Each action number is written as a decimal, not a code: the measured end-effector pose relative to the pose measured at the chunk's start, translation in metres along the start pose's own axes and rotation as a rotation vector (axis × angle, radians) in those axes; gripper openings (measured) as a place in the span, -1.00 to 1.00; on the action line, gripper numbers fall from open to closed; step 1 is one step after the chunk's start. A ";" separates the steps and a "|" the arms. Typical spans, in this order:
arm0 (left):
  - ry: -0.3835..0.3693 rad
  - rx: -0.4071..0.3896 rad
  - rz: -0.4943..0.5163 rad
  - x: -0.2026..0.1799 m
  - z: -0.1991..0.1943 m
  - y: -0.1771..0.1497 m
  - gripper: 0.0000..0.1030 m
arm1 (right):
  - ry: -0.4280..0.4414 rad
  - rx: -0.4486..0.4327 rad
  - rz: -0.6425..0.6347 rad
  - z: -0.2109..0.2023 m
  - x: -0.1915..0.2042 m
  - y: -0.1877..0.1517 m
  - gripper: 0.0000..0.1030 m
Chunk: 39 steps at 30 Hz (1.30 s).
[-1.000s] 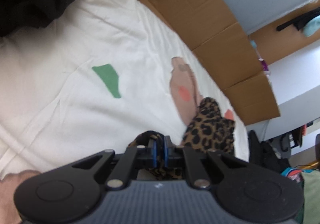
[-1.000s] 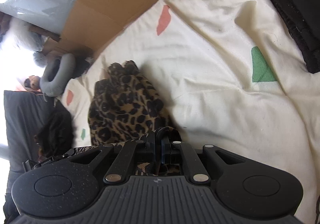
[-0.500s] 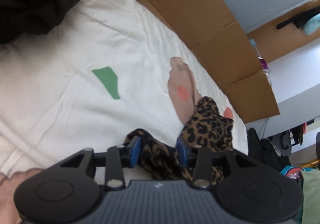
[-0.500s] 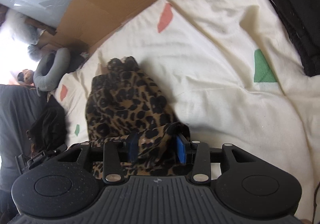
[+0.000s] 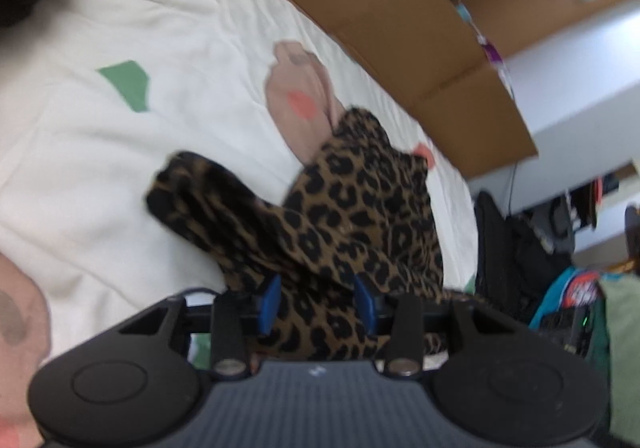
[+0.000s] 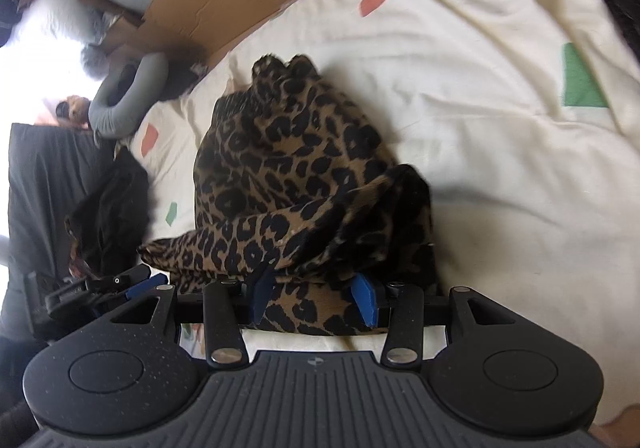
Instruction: Fold clothes
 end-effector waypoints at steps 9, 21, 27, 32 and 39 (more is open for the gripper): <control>0.064 0.063 0.173 -0.036 0.021 -0.013 -0.18 | -0.076 -0.001 -0.109 0.022 0.011 -0.007 -0.02; 0.093 0.108 0.274 -0.059 0.031 -0.021 -0.18 | -0.073 -0.042 -0.151 0.024 0.024 0.011 -0.02; 0.103 0.100 0.302 -0.067 0.030 -0.022 -0.18 | -0.063 -0.056 -0.155 0.024 0.031 0.024 -0.02; 0.112 0.104 0.315 -0.066 0.034 -0.016 -0.17 | -0.070 -0.071 -0.161 0.026 0.035 0.041 -0.02; 0.144 0.094 0.287 -0.059 0.043 0.000 -0.17 | -0.087 -0.089 -0.184 0.030 0.037 0.062 -0.02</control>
Point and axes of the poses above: each gripper's, at about its wrist camera, not at the fingertips, and z roughly the way its jaws point, x to its left, y to its top, the point moved 2 cm from there along z, roughly the way its jaws point, and after that the axes turned 7 degrees about y, right-handed, at the moved point
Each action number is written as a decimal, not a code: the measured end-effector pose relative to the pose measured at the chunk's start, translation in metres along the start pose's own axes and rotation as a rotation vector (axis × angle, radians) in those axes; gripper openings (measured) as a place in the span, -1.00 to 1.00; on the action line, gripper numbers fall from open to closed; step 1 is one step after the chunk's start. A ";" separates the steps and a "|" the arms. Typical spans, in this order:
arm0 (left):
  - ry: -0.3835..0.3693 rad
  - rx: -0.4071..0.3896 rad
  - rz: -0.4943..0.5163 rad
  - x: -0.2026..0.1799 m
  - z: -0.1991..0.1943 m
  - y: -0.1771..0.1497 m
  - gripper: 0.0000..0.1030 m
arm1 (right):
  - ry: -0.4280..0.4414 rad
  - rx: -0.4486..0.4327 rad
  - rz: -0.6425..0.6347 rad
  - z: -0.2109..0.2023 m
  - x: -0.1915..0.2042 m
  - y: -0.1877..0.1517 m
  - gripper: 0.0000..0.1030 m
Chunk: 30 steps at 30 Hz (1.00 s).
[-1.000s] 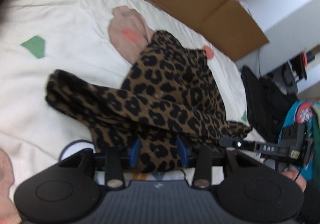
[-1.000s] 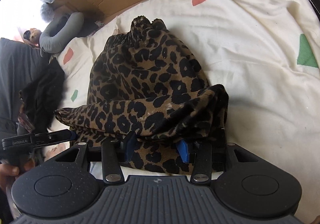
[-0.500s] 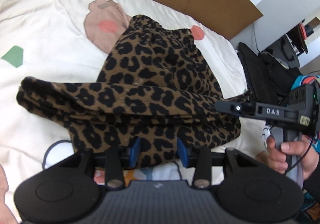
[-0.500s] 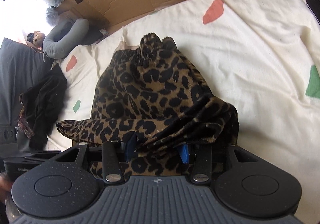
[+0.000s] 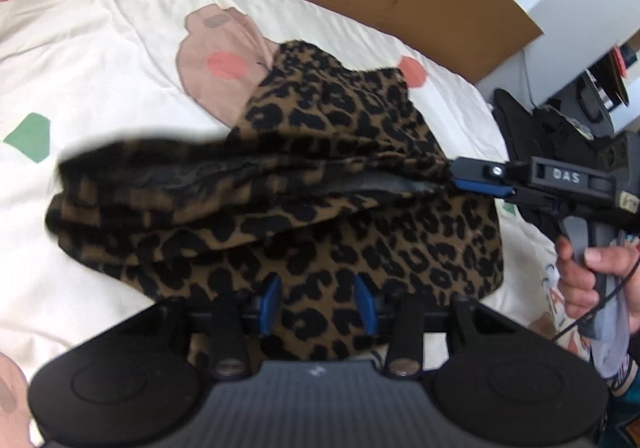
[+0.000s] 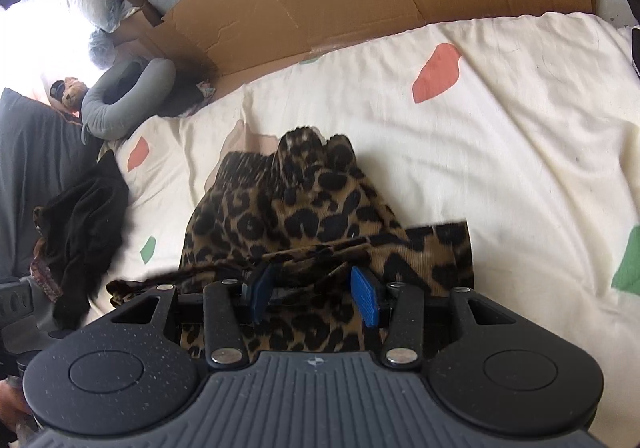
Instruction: Fold clothes
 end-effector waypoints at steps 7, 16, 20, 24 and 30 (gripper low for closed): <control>0.022 -0.028 -0.035 0.012 0.004 0.014 -0.17 | -0.010 -0.032 -0.030 -0.010 0.003 0.015 -0.02; 0.059 -0.088 -0.015 0.020 0.001 0.031 -0.17 | -0.059 -0.068 -0.047 -0.043 0.000 0.000 -0.02; 0.070 -0.100 -0.014 0.025 -0.001 0.037 -0.17 | -0.101 -0.076 -0.051 -0.052 -0.010 -0.002 -0.02; 0.066 -0.097 0.001 0.024 -0.001 0.039 -0.17 | -0.140 -0.064 -0.047 -0.047 -0.022 -0.002 -0.02; 0.030 -0.094 0.044 0.012 0.003 0.039 -0.19 | -0.147 -0.033 -0.091 -0.029 -0.026 -0.001 -0.69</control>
Point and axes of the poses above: each gripper's, at about its wrist camera, not at the fingertips, and z roughly the way its jaws point, x to its left, y to its top, the point moved 2 cm from there along z, roughly the way its jaws point, and after that the axes turned 7 degrees about y, right-handed, at the moved point
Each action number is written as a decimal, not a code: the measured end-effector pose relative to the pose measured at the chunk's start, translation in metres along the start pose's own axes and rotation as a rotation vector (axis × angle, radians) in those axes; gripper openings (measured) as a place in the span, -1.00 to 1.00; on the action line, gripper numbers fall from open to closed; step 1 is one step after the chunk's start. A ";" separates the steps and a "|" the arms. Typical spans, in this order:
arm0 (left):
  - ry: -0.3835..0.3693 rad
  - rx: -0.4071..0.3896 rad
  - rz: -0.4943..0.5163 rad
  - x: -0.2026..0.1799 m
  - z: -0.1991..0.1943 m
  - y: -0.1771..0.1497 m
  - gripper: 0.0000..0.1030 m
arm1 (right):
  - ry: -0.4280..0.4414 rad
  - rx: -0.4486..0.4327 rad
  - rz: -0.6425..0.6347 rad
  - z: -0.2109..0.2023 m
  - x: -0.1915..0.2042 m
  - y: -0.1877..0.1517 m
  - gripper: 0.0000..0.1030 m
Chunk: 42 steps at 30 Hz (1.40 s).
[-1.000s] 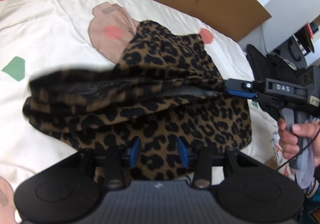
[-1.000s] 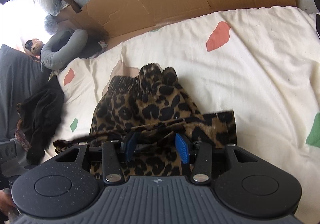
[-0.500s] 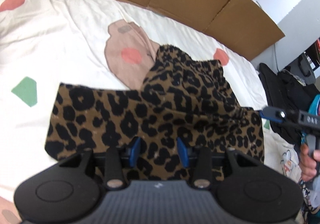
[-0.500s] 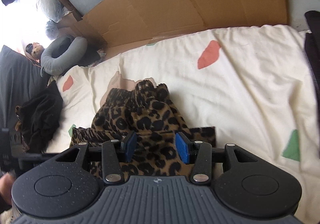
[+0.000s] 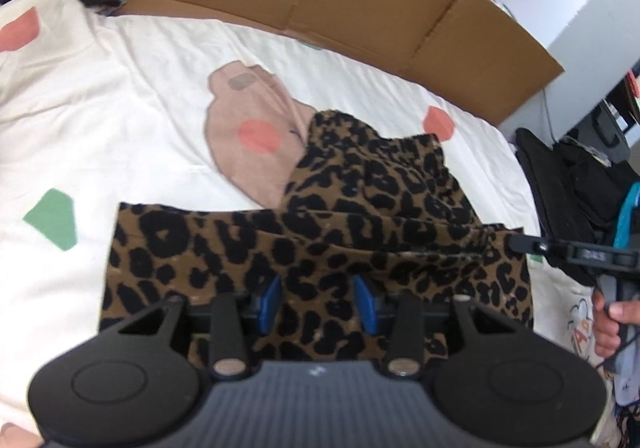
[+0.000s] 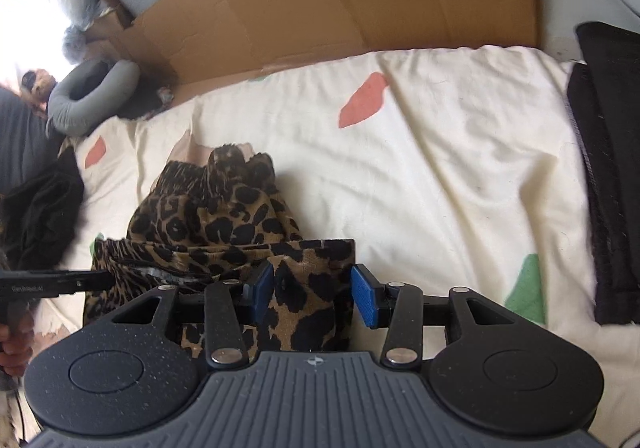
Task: Fold clothes
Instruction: 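Pinch the folded skirt edge with the right tool while the left tool pinches the waistband, then open both tools and withdraw them from the folded skirt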
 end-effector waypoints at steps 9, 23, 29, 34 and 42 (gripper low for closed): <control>-0.036 -0.027 0.049 -0.018 0.002 0.007 -0.38 | -0.004 -0.066 -0.025 -0.013 0.004 0.013 -0.94; -0.004 0.002 0.070 -0.018 0.040 0.020 -0.71 | -0.051 -0.014 0.014 0.015 -0.011 0.004 -0.76; 0.003 -0.011 0.067 -0.016 0.031 0.020 -0.74 | -0.060 -0.006 0.033 0.014 -0.020 -0.001 -0.27; 0.028 -0.049 0.080 -0.001 0.007 0.021 -0.69 | -0.051 -0.002 0.041 0.020 -0.023 -0.006 -0.26; 0.142 -0.082 0.010 0.053 -0.012 0.029 -0.67 | -0.070 0.022 -0.006 0.033 -0.017 -0.004 -0.26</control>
Point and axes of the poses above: each gripper's, at about its wrist camera, not at the fingertips, and z roughly the way its jaws point, x to its left, y to its top, the point moved 2 cm from there along z, roughly the way its jaws point, and after that the axes turned 7 degrees about y, right-handed, at the moved point
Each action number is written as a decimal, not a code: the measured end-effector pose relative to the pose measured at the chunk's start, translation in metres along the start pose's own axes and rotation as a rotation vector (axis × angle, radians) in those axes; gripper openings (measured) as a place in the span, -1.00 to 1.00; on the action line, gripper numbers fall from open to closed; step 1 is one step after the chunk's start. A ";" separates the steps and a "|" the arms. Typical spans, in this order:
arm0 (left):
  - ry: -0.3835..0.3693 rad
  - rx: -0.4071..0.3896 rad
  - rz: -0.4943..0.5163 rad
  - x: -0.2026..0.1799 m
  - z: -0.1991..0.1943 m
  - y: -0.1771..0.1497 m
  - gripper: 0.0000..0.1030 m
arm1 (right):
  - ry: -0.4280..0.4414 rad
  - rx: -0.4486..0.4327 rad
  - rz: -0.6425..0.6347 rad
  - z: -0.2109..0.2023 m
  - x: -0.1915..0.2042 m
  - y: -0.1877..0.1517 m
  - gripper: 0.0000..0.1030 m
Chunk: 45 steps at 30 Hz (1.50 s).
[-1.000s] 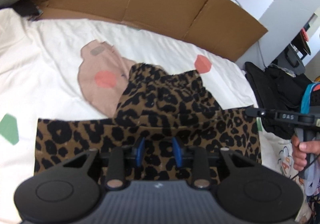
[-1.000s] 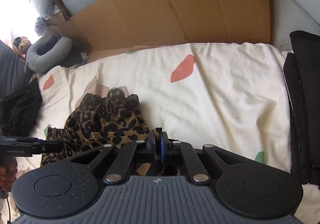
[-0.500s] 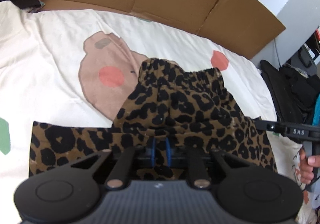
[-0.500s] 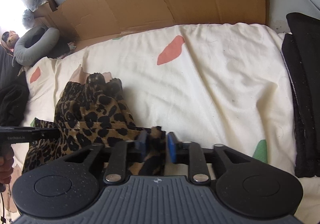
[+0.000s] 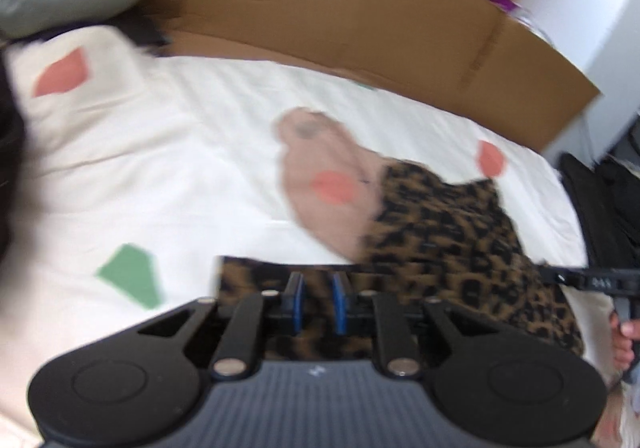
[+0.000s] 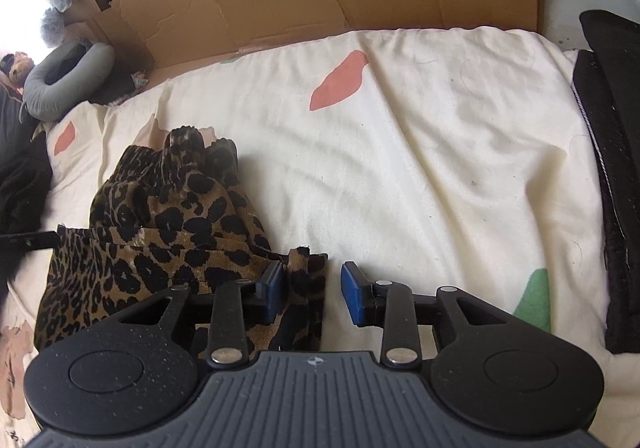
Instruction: Fold clothes
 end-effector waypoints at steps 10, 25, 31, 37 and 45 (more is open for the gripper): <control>0.100 -0.005 0.035 0.027 0.013 -0.005 -0.39 | -0.021 0.028 -0.071 0.006 0.010 0.001 -0.46; 0.087 0.021 0.096 0.015 0.035 -0.011 -0.30 | -0.004 0.041 -0.092 0.008 0.011 0.000 -0.60; 0.078 0.038 0.068 0.013 0.036 -0.011 -0.52 | 0.000 0.042 -0.092 0.008 0.010 0.000 -0.63; 0.117 -0.008 0.164 -0.004 0.024 -0.015 -0.84 | 0.001 0.026 -0.088 0.001 0.013 0.001 -0.87; 0.124 -0.092 0.142 -0.001 -0.010 -0.013 -0.85 | -0.002 -0.031 -0.073 -0.025 0.017 0.001 -0.89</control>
Point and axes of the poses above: each gripper's, at about its wrist camera, not at the fingertips, and z roughly the way its jaws point, x to its left, y to its top, the point moved 2 cm from there along z, roughly the way its jaws point, and after that the axes turned 7 degrees about y, right-handed, at the moved point
